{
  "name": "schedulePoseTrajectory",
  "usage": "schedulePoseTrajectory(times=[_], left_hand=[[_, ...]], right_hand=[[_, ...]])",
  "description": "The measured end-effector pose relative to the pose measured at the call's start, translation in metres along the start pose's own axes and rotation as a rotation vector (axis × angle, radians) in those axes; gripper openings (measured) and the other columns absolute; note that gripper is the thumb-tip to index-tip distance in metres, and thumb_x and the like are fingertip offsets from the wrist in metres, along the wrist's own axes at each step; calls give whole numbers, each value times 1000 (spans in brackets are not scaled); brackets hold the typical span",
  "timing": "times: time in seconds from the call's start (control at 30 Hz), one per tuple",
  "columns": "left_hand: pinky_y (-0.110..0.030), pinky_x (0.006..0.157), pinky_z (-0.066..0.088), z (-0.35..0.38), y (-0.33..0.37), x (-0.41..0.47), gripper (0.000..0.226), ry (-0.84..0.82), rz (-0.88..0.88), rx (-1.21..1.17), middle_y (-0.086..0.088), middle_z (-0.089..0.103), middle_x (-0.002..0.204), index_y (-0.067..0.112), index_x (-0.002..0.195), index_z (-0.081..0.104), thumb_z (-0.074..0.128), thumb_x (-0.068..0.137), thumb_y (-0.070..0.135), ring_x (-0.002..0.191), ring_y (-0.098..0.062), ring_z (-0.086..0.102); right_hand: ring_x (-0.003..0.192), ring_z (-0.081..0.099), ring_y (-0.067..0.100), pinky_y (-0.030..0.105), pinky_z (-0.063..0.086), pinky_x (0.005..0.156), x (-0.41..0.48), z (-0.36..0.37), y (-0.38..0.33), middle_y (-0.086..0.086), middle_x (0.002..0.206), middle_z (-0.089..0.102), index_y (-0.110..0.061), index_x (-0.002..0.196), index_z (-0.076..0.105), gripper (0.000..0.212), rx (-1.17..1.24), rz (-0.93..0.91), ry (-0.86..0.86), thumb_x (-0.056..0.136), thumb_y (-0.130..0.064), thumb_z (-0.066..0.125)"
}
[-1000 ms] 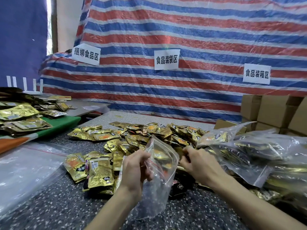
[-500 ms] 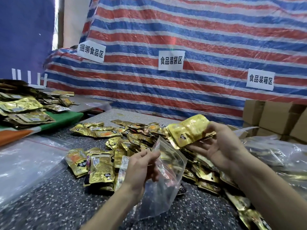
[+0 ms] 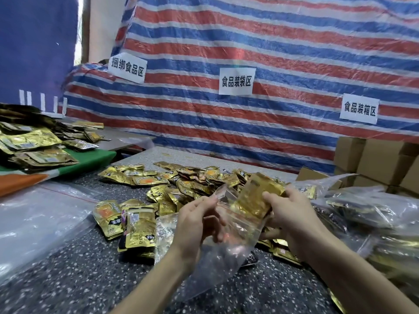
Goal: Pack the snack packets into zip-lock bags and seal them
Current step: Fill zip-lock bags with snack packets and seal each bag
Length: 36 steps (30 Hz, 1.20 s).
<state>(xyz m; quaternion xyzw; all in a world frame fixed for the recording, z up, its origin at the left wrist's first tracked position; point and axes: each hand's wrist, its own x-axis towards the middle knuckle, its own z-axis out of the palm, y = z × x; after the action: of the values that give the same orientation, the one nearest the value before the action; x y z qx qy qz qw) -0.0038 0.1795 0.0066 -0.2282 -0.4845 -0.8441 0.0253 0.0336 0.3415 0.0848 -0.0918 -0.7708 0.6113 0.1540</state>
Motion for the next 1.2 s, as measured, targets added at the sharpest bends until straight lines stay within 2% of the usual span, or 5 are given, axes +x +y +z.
schedulePoseTrajectory(times=[0.3, 0.57, 0.77, 0.9, 1.2], left_hand=[[-24, 40, 40, 4, 8, -3, 28, -9, 106, 37, -8, 57, 59, 15, 68, 65, 69, 79, 40, 43, -19, 47], [-24, 39, 41, 0, 17, -2, 24, 46, 216, 0, -3, 55, 58, 25, 63, 64, 69, 79, 42, 44, -16, 47], [-25, 40, 40, 5, 14, -7, 30, 25, 207, 22, -5, 54, 57, 19, 62, 61, 69, 79, 43, 44, -18, 45], [-24, 39, 39, 8, 16, -8, 30, 32, 198, 24, -5, 54, 56, 18, 62, 59, 68, 81, 39, 43, -18, 45], [-24, 40, 39, 6, 15, -8, 28, 36, 177, 33, -5, 53, 56, 18, 63, 59, 67, 84, 36, 44, -17, 45]], right_hand=[[79, 74, 19, 23, 53, 63, -11, -4, -13, 5, 84, 78, -4, 86, 74, 27, -20, -185, -86, 63, 3, 86], [80, 74, 20, 31, 55, 70, 0, 0, -4, 0, 87, 78, -14, 81, 76, 28, 171, -308, 6, 97, -30, 60], [103, 65, 15, 48, 52, 97, 2, 8, 69, -6, 109, 72, -23, 102, 72, 18, -471, -151, -232, 92, -37, 67], [111, 60, 20, 38, 48, 101, -1, 15, 95, -9, 121, 65, -35, 126, 58, 76, -782, -147, -317, 70, -84, 44], [103, 63, 19, 43, 54, 93, 8, 14, 91, -1, 113, 67, -20, 114, 63, 45, -550, 22, -160, 75, -35, 81]])
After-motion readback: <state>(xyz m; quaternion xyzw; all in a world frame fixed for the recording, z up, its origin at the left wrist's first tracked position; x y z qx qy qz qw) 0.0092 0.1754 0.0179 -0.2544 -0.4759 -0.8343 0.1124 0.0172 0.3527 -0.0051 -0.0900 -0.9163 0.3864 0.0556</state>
